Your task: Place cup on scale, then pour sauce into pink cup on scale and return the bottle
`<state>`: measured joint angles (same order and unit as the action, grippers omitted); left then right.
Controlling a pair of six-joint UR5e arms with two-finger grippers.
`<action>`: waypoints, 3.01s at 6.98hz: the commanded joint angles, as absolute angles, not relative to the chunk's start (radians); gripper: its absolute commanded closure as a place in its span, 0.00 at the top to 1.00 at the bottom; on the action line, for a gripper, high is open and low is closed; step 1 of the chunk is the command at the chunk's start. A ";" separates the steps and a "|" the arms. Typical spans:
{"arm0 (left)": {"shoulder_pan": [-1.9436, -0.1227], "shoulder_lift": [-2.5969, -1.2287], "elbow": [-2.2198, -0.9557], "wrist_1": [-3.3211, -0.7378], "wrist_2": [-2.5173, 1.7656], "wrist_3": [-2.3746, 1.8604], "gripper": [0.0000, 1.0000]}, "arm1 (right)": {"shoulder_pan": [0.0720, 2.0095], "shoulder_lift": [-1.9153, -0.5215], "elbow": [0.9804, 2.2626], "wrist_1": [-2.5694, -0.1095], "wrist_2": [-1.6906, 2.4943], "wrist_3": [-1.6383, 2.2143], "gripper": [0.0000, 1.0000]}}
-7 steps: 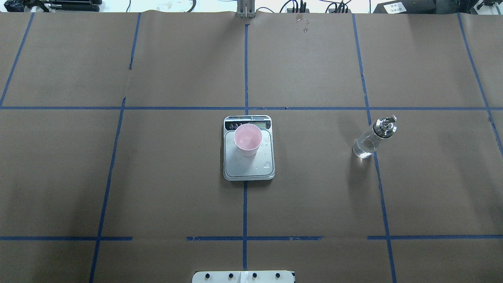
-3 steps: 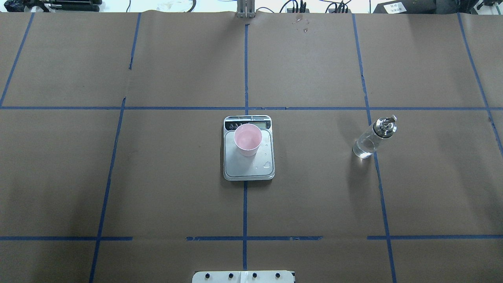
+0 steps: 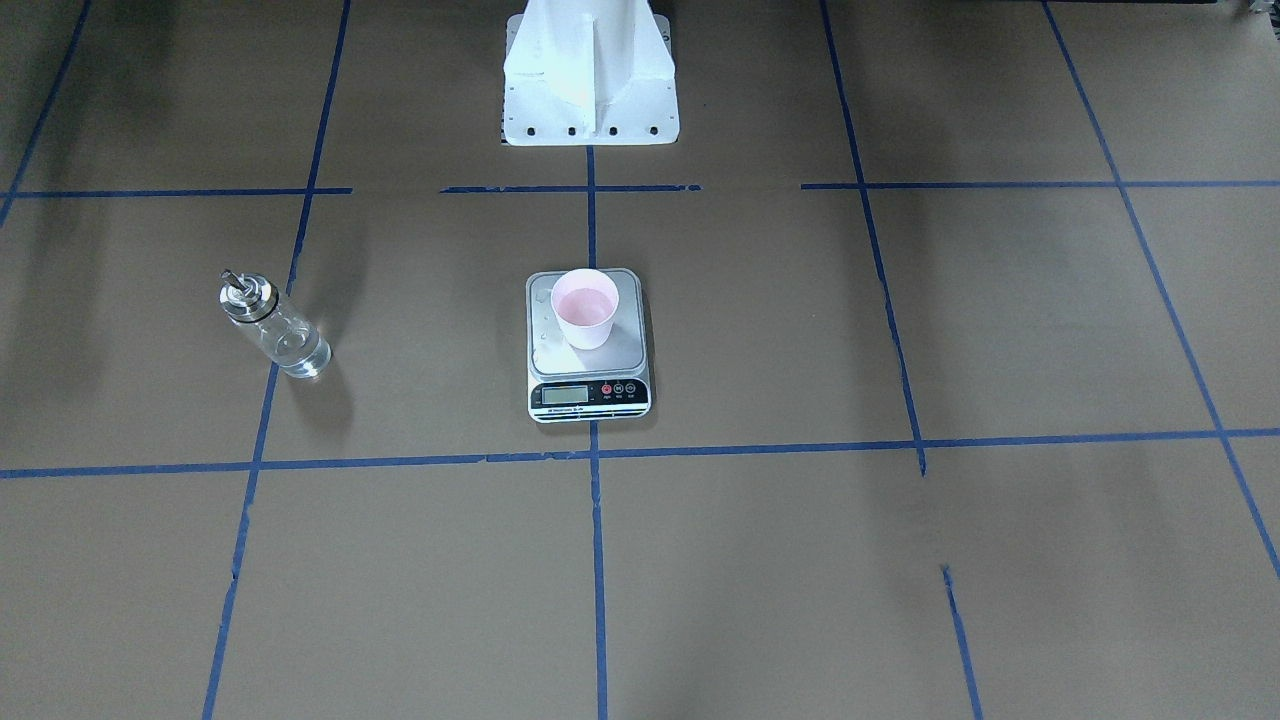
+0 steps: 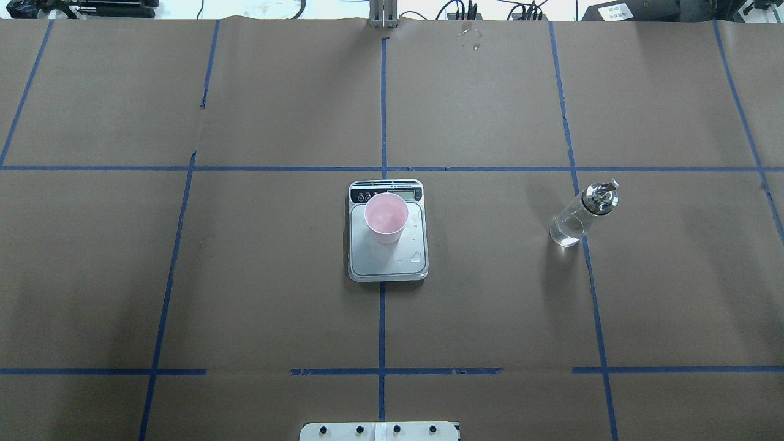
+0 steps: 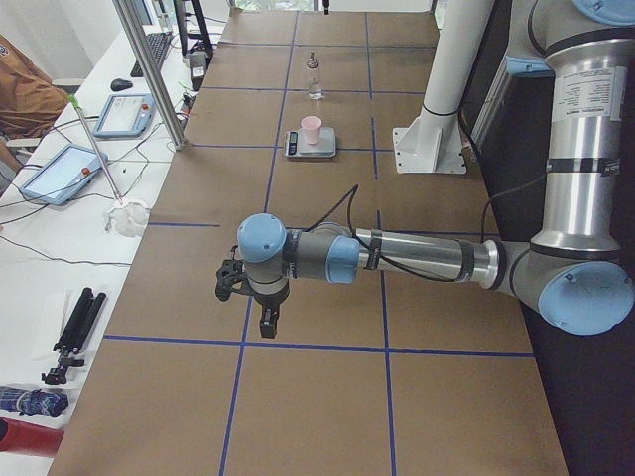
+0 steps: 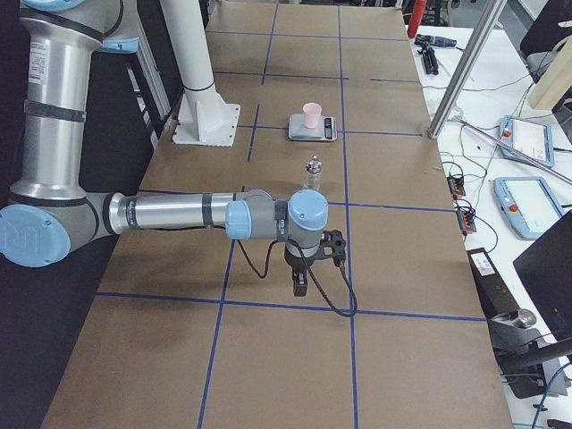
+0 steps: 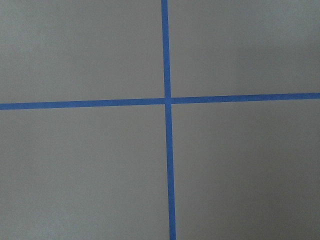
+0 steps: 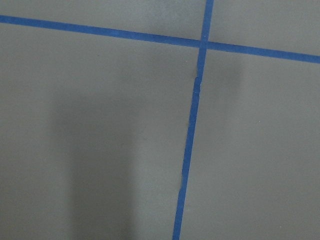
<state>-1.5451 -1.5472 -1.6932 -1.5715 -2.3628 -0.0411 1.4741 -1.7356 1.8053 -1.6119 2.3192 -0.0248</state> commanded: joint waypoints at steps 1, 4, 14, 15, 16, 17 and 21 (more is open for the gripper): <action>-1.545 -1.551 -1.697 -1.574 -2.362 -0.037 1.00 | 1.474 -1.736 1.798 -1.620 2.293 -0.023 1.00; -1.536 -1.566 -1.695 -1.572 -2.327 -0.038 1.00 | 1.474 -1.738 1.783 -1.614 2.306 -0.021 1.00; -1.534 -1.551 -1.684 -1.586 -2.309 -0.041 1.00 | 1.473 -1.736 1.767 -1.611 2.319 -0.017 1.00; -1.534 -1.533 -1.684 -1.577 -2.309 -0.040 1.00 | 1.473 -1.736 1.767 -1.611 2.319 -0.017 1.00; -1.532 -1.513 -1.684 -1.571 -2.309 -0.041 1.00 | 1.473 -1.736 1.766 -1.611 2.319 -0.017 1.00; -1.534 -1.503 -1.687 -1.572 -2.309 -0.041 1.00 | 1.473 -1.736 1.769 -1.611 2.319 -0.015 1.00; -1.534 -1.503 -1.686 -1.572 -2.309 -0.040 1.00 | 1.473 -1.741 1.755 -1.609 2.404 -0.015 1.00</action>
<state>-1.5340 -1.5037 -1.6861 -1.5720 -2.3086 -0.0405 1.4730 -1.7405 1.7577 -1.6096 2.3947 -0.0160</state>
